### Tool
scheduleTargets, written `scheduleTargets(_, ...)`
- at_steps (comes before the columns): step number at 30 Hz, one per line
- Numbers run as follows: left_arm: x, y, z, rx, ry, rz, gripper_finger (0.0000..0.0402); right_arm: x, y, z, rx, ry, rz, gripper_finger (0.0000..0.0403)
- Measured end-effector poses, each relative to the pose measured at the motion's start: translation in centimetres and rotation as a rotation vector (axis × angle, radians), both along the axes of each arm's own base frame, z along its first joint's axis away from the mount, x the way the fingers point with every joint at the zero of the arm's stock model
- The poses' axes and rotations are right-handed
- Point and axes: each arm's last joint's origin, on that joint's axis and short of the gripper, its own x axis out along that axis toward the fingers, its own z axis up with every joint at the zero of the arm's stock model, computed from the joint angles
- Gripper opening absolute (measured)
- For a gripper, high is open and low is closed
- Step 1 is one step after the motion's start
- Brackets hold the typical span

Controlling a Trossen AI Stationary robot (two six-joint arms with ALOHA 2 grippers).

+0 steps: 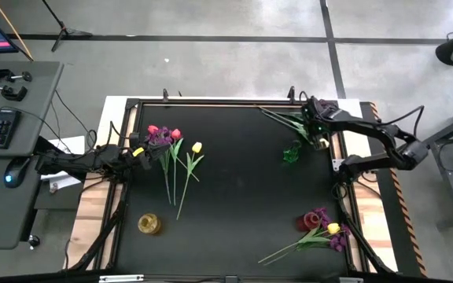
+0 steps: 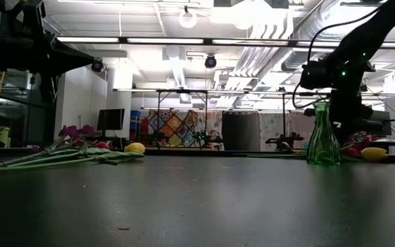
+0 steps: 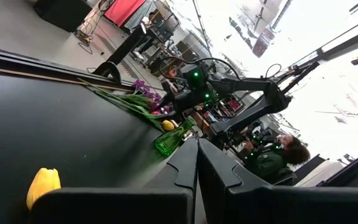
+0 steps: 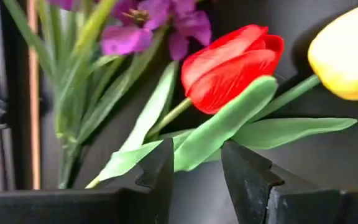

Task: Sort flowers into vase by color
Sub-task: Put the top yellow tulip into the green flower vase

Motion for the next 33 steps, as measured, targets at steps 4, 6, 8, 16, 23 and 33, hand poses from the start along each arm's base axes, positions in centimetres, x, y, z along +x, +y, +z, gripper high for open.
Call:
scheduleTargets(4, 0.0, 0.0, 0.0, 0.000, 0.000, 0.000, 0.0000, 0.3, -0.2, -0.7, 0.040, -0.011, -0.004, 0.0124)
scheduleTargets(6, 0.0, 0.0, 0.0, 0.000, 0.000, 0.000, 0.0000, 0.4, -0.2, -1.0, 0.067, -0.022, 0.003, 0.0124)
scheduleTargets(8, 0.0, 0.0, 0.0, 0.000, 0.000, 0.000, 0.0000, 0.5, -0.3, -1.3, 0.080, -0.021, 0.004, 0.0124)
scheduleTargets(16, 0.0, 0.0, 0.0, 0.000, 0.000, 0.000, 0.0000, 0.5, -0.4, -1.4, 0.074, 0.010, 0.046, 0.0117)
scheduleTargets(23, 0.0, 0.0, 0.0, 0.000, 0.000, 0.000, 0.0000, 1.0, 0.3, -1.2, 0.039, 0.070, 0.153, 0.0021)
scheduleTargets(33, 0.0, 0.0, 0.0, 0.000, -0.001, 0.000, 0.0000, 1.3, 1.4, 1.4, -0.144, 0.073, 0.234, 0.0003)
